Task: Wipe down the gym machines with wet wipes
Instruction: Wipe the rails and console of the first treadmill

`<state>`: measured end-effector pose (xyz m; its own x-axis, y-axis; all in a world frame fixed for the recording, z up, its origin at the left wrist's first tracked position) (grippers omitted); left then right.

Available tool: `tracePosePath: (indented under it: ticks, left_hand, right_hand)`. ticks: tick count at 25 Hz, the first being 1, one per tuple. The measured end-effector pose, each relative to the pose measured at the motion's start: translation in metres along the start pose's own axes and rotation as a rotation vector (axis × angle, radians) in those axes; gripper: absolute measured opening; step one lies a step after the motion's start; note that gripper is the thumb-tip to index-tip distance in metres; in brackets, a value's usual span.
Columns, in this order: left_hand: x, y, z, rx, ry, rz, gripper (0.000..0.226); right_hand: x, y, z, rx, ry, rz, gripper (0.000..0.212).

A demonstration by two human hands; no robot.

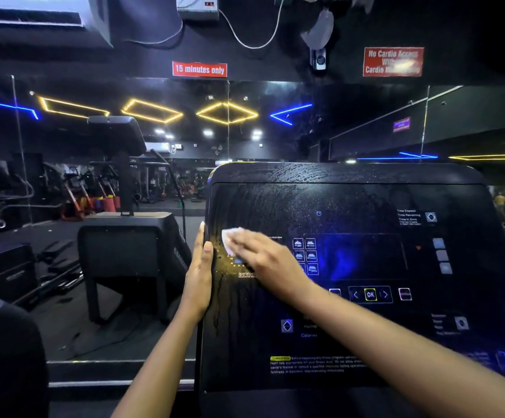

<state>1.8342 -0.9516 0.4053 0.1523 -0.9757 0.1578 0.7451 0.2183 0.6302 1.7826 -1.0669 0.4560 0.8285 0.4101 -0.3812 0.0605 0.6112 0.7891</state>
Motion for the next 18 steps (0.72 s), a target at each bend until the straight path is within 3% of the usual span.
tracePosePath:
  ticks: [2,5,8,11,15,18]
  left_hand:
    - [0.001,0.001,0.000,0.008,0.018,-0.015,0.088]
    - [0.002,0.000,0.004,0.031,0.008,-0.027,0.077]
    - [0.001,-0.001,0.003,0.040,-0.004,-0.017,0.088]
    - [0.003,-0.001,0.003,0.024,-0.035,-0.038,0.094]
    - [0.004,-0.003,0.008,0.041,-0.061,-0.029,0.101]
    - [0.001,-0.002,0.000,0.001,-0.072,-0.023,0.088]
  right_hand:
    - [-0.004,-0.034,-0.031,-0.100,0.002,-0.003,0.033]
    - [-0.013,-0.055,-0.042,-0.196,0.051,-0.003,0.035]
    - [-0.020,-0.007,-0.001,-0.081,0.108,0.054,0.033]
    - [-0.011,0.062,0.044,0.071,0.013,0.051,0.038]
    - [0.010,0.072,0.023,-0.008,-0.049,-0.033,0.039]
    - [0.009,0.031,-0.011,-0.087,-0.022,-0.007,0.037]
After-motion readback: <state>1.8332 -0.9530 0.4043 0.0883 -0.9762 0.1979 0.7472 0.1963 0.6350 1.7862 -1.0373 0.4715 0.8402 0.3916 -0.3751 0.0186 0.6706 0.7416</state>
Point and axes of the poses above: each hand's wrist, its own y-axis towards the middle knuckle, its own x-axis out of the palm, z = x × y, the point moved 10 cm from there along y, towards the middle knuckle, and after that the axes turned 12 degrees about -y, right-handed, at the moved point
